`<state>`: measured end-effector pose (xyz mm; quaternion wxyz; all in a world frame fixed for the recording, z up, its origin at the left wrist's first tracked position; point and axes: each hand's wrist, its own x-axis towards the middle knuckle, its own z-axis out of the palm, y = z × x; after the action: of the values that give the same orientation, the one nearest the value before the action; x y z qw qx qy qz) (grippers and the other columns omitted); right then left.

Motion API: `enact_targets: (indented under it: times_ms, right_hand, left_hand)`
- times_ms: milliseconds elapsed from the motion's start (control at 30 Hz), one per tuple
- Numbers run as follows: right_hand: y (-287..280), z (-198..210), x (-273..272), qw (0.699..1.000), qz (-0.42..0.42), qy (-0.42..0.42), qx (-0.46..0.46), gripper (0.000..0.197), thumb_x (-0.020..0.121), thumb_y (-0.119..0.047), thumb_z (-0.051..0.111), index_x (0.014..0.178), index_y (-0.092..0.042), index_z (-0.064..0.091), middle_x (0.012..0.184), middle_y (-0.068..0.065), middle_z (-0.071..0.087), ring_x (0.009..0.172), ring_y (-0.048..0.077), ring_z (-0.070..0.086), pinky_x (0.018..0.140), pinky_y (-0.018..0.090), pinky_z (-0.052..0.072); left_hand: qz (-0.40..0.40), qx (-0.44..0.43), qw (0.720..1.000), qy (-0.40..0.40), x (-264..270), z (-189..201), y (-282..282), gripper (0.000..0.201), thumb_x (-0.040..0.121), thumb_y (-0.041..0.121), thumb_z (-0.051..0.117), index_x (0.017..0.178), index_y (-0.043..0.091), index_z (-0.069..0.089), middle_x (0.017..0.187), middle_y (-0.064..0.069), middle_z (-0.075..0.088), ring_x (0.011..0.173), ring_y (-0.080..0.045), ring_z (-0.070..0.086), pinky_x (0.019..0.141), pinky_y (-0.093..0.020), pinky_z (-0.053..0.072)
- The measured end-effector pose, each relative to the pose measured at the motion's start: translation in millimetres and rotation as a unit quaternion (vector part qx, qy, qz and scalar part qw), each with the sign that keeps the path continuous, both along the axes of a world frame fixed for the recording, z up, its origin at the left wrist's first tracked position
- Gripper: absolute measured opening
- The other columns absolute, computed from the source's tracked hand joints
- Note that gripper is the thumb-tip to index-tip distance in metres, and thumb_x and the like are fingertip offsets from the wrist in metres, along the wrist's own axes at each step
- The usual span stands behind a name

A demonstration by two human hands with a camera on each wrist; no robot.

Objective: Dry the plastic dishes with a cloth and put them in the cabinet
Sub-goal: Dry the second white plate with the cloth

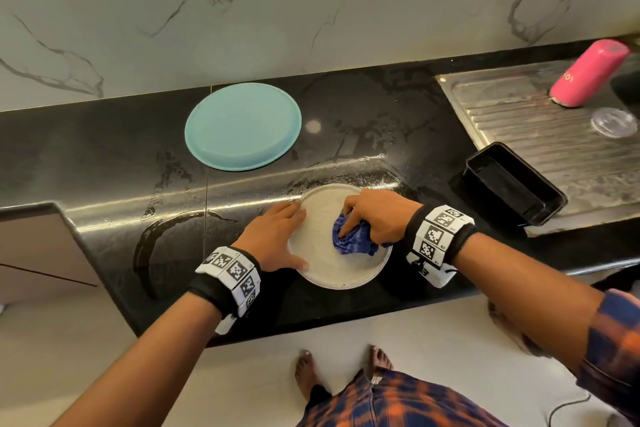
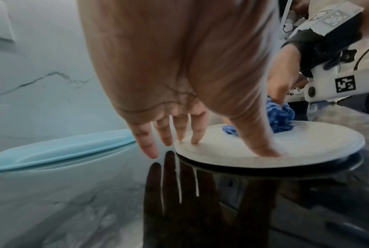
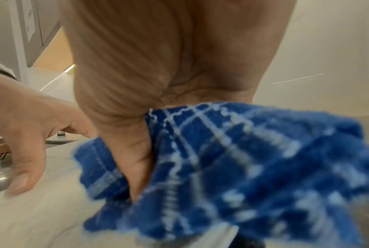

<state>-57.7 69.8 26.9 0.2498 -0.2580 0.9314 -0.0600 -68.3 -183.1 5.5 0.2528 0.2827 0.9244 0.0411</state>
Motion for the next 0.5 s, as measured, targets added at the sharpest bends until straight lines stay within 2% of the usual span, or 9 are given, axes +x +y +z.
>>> enact_targets:
  times_ms: [100, 200, 367, 433, 500]
  right_hand:
    - [0.5, -4.7, -1.3, 0.999, -0.037, 0.015, -0.002, 0.049, 0.077, -0.019, 0.066, 0.119, -0.044, 0.069, 0.109, -0.008, 0.054, 0.097, 0.02, 0.055, 0.072, 0.037, 0.051]
    - [-7.4, -9.4, -8.4, 0.994, -0.095, 0.052, 0.0, 0.042, 0.081, -0.032, 0.067, 0.121, -0.043, 0.066, 0.097, -0.003, 0.047, 0.089, 0.023, 0.053, 0.063, 0.033, 0.04]
    - [-26.5, -5.7, -22.8, 0.985, -0.16, 0.069, -0.002, 0.036, 0.083, -0.036, 0.067, 0.119, -0.031, 0.065, 0.099, -0.002, 0.04, 0.096, 0.026, 0.05, 0.067, 0.035, 0.036]
    - [-31.9, -4.3, -19.3, 0.983, -0.174, 0.062, -0.008, 0.039, 0.084, -0.035, 0.067, 0.122, -0.028, 0.063, 0.104, 0.001, 0.041, 0.104, 0.028, 0.05, 0.071, 0.037, 0.039]
    - [-32.8, -7.1, -3.9, 0.989, -0.14, 0.055, -0.005, 0.042, 0.082, -0.034, 0.068, 0.123, -0.026, 0.063, 0.111, 0.004, 0.045, 0.107, 0.028, 0.05, 0.076, 0.039, 0.046]
  left_hand:
    - [-0.001, -0.015, 1.0, -0.02, 1.2, 1.0, 4.9, 0.112, 0.074, 0.061, 0.075, 0.158, 0.022, 0.014, 0.166, 0.005, -0.004, 0.152, -0.019, 0.002, 0.123, -0.042, 0.016]
    - [-0.003, -0.038, 0.999, -0.017, 3.2, 3.8, 12.6, 0.11, 0.075, 0.059, 0.075, 0.158, 0.02, 0.016, 0.166, 0.0, -0.005, 0.152, -0.024, 0.004, 0.122, -0.042, 0.016]
    - [0.014, -0.052, 0.999, -0.007, 3.8, 2.4, 23.3, 0.11, 0.073, 0.061, 0.076, 0.157, 0.016, 0.02, 0.166, -0.006, -0.002, 0.151, -0.027, 0.008, 0.12, -0.04, 0.02]
    - [0.028, -0.04, 0.999, 0.0, 4.9, 0.3, 22.4, 0.112, 0.072, 0.062, 0.076, 0.157, 0.015, 0.019, 0.166, -0.005, -0.001, 0.151, -0.026, 0.008, 0.12, -0.038, 0.019]
    - [0.04, -0.02, 0.999, 0.002, 6.3, -2.3, 20.2, 0.116, 0.071, 0.062, 0.077, 0.157, 0.012, 0.017, 0.166, -0.004, 0.001, 0.151, -0.025, 0.01, 0.12, -0.037, 0.018]
